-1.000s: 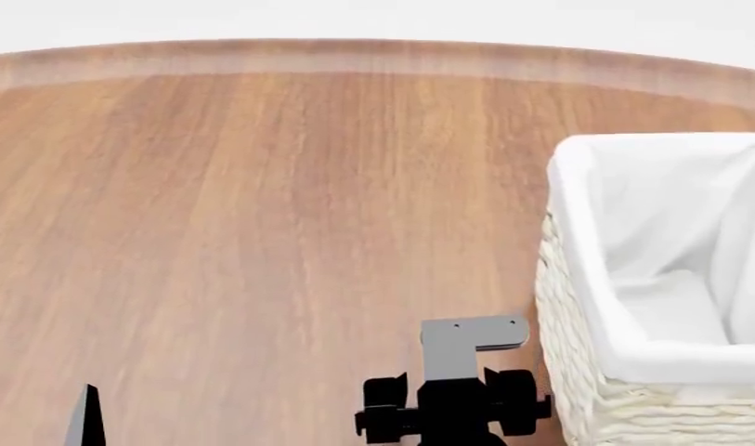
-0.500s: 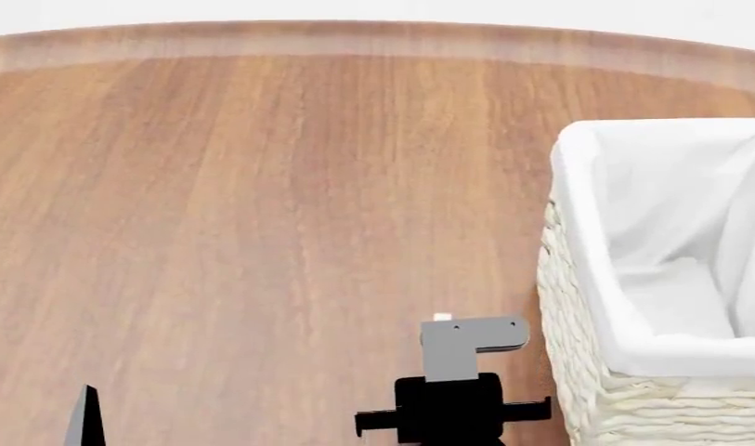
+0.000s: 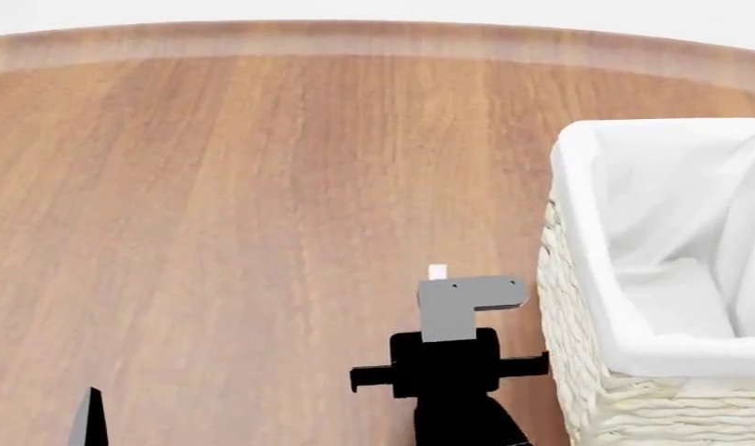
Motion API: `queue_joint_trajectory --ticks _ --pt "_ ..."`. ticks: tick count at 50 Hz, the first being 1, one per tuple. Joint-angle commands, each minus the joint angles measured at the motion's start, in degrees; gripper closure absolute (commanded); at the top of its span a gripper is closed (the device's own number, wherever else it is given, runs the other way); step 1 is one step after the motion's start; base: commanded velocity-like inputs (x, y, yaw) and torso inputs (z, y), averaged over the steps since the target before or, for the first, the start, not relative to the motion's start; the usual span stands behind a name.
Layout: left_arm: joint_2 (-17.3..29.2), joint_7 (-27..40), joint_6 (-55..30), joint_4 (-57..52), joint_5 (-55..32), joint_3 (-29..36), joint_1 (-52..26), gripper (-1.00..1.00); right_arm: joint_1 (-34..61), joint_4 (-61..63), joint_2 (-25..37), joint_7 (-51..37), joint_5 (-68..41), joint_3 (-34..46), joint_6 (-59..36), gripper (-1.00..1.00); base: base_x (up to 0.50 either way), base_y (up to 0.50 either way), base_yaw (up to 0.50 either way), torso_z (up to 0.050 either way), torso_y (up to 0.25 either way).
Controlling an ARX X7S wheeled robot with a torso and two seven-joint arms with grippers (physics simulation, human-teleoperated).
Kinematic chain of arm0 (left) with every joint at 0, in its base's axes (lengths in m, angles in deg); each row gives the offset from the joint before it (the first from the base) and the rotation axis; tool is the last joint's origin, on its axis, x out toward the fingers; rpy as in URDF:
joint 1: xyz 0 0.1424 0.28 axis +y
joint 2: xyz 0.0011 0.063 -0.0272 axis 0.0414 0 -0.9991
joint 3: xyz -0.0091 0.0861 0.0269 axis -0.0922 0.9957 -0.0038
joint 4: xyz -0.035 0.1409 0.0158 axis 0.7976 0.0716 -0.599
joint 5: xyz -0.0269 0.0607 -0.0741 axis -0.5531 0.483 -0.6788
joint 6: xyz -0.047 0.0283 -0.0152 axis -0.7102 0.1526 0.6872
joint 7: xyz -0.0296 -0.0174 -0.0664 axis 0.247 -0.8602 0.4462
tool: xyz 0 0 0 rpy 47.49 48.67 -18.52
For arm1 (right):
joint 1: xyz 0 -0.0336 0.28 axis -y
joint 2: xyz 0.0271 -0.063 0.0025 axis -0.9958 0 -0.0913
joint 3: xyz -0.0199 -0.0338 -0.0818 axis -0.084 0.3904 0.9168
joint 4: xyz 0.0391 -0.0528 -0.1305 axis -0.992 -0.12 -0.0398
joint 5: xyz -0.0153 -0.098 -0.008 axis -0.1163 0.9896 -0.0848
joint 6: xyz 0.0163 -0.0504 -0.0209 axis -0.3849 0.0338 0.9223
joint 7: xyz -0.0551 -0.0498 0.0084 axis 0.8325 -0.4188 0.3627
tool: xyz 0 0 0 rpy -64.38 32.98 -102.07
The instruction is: Pick up the cream cheese box, and put it in the basket.
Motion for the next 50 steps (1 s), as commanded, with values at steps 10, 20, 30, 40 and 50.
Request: queue_joint_trajectory --ticks 10,20,30,40,50 --pt "0.4 0.2 -0.4 0.1 -0.1 0.4 -0.3 -1.0 7.3 13.7 4.6 -6.3 -6.2 9.7 2.2 1.0 0.0 0.0 0.0 0.0 0.0" --pt "0.6 0.4 -0.4 -0.1 -0.1 0.5 -0.3 -1.0 12.2 47.3 19.0 -20.3 -7.0 9.4 -3.0 1.0 0.0 0.0 0.0 0.0 0.0" --pt "0.7 0.4 -0.2 0.2 0.1 1.0 -0.3 -1.0 20.0 73.2 29.6 -31.2 -7.3 8.4 -8.5 1.0 0.0 0.0 0.0 0.0 0.0" --pt "0.8 0.5 -0.2 0.1 0.1 1.1 -0.2 -1.0 26.1 90.8 37.2 -37.4 -8.7 5.7 -11.4 1.0 0.0 0.0 0.0 0.0 0.0" --pt "0.9 0.8 -0.2 0.0 0.1 1.3 -0.2 -1.0 31.0 100.0 45.3 -39.4 -11.4 3.1 -14.3 1.0 0.0 0.0 0.0 0.0 0.0"
